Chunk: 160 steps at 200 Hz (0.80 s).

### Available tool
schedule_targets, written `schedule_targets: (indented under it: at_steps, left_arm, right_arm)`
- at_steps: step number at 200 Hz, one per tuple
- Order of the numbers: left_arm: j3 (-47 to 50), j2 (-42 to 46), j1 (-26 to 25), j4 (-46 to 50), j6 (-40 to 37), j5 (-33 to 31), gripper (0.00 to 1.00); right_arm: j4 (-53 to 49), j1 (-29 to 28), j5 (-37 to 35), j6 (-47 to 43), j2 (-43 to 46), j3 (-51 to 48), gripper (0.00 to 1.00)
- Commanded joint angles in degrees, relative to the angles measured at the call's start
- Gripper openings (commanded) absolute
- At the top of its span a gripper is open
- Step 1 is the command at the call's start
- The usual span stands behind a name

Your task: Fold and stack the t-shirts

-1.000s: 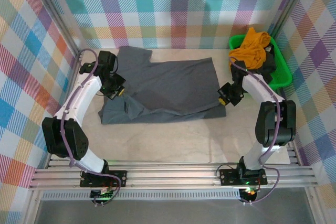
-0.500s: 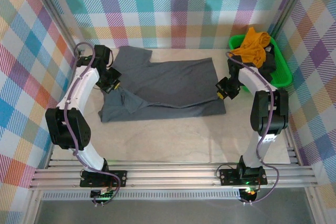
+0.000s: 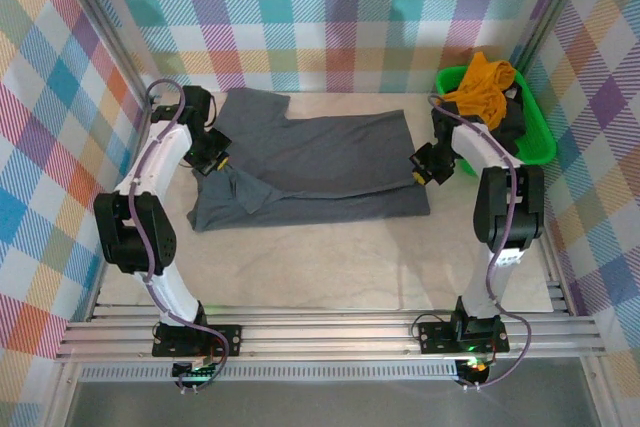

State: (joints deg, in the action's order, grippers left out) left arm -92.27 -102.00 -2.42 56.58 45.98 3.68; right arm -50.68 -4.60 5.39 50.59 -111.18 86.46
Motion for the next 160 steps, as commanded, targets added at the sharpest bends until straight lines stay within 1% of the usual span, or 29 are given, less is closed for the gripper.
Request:
schedule_targets:
  at_steps: [1,124,131,134,137,138,145,147,153,156,160]
  left_arm:
    - [-2.47,-0.98,1.00,-0.50,-1.57,-1.22,0.00]
    - [-8.21,-9.81,1.66,-1.00,-3.40,-1.58,0.00]
    - [-8.42,-10.25,1.80,-1.03,-3.58,-1.75,0.00]
    - [-8.61,-10.51,1.91,-1.11,-3.75,-1.75,0.00]
    - [-8.75,-10.75,1.95,-1.12,-3.89,-1.75,0.00]
    - [-8.82,-10.85,1.96,-1.07,-3.97,-1.79,0.00]
    - [-9.48,-11.54,2.21,-0.74,-4.35,-2.04,0.00]
    - [-9.68,-11.71,2.30,-0.67,-4.46,-2.13,0.02]
    - [-10.06,-12.05,2.41,-0.78,-4.78,-2.12,0.12]
    - [-10.12,-11.99,2.48,-1.10,-5.05,-2.10,0.22]
    - [-10.15,-11.87,2.55,-1.49,-5.39,-2.10,0.39]
  right_arm:
    - [-1.31,-0.44,0.05,0.10,-1.56,2.21,0.00]
    - [-3.27,-0.41,-0.03,-0.87,-7.83,8.06,0.00]
    - [-3.49,-0.34,-0.10,-1.37,-8.15,8.57,0.07]
    - [-3.61,-0.38,-0.26,-1.71,-8.30,8.94,0.11]
    - [-3.74,-0.40,-0.35,-1.85,-8.34,9.11,0.13]
    - [-3.82,-0.39,-0.48,-2.06,-8.35,9.33,0.15]
    - [-4.06,-0.41,-1.04,-2.86,-8.43,9.91,0.21]
    - [-4.18,-0.41,-1.18,-3.10,-8.42,10.06,0.23]
    - [-4.42,-0.41,-1.67,-3.99,-8.31,10.62,0.28]
    - [-4.62,-0.41,-1.81,-4.49,-8.23,10.97,0.31]
    - [-5.04,-0.36,-1.94,-5.30,-8.19,11.53,0.34]
